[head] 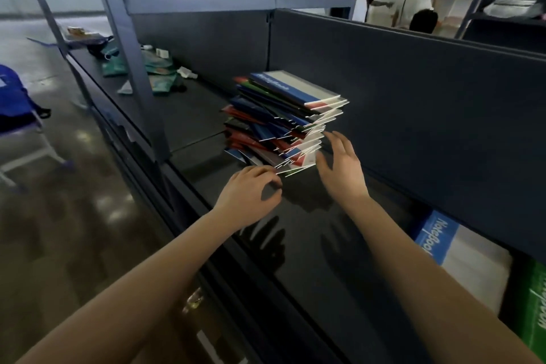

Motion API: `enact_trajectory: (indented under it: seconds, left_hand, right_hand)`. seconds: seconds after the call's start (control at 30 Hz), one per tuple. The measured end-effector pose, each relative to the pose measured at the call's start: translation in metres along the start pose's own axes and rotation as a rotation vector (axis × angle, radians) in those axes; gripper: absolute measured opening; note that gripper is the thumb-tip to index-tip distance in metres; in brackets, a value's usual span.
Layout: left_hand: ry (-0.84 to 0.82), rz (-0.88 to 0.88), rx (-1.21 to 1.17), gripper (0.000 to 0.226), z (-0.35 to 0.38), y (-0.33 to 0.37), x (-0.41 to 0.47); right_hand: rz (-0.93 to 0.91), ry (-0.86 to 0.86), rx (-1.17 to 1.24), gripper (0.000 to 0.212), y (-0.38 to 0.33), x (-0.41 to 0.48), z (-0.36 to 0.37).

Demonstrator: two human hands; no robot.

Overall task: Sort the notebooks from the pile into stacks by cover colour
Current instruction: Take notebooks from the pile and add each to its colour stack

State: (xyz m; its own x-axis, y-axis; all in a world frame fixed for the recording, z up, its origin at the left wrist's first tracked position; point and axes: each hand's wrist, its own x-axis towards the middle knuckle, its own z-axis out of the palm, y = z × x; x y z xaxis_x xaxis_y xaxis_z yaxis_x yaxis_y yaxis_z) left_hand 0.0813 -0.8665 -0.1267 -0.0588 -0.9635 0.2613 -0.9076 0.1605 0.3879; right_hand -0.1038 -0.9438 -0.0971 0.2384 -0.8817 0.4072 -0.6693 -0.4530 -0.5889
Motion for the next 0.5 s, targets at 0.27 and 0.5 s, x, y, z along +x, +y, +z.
enact_trajectory:
  seconds: [0.27,0.5]
  left_hand:
    - [0.045,0.022,-0.057,0.024,-0.018,-0.046,0.03]
    - [0.055,0.063,-0.105,0.023,-0.029,-0.077,0.05]
  right_hand:
    - [-0.015,0.13,0.0,0.049,-0.023,0.069,0.017]
    - [0.079,-0.002,-0.162,0.056,-0.026,0.11,0.024]
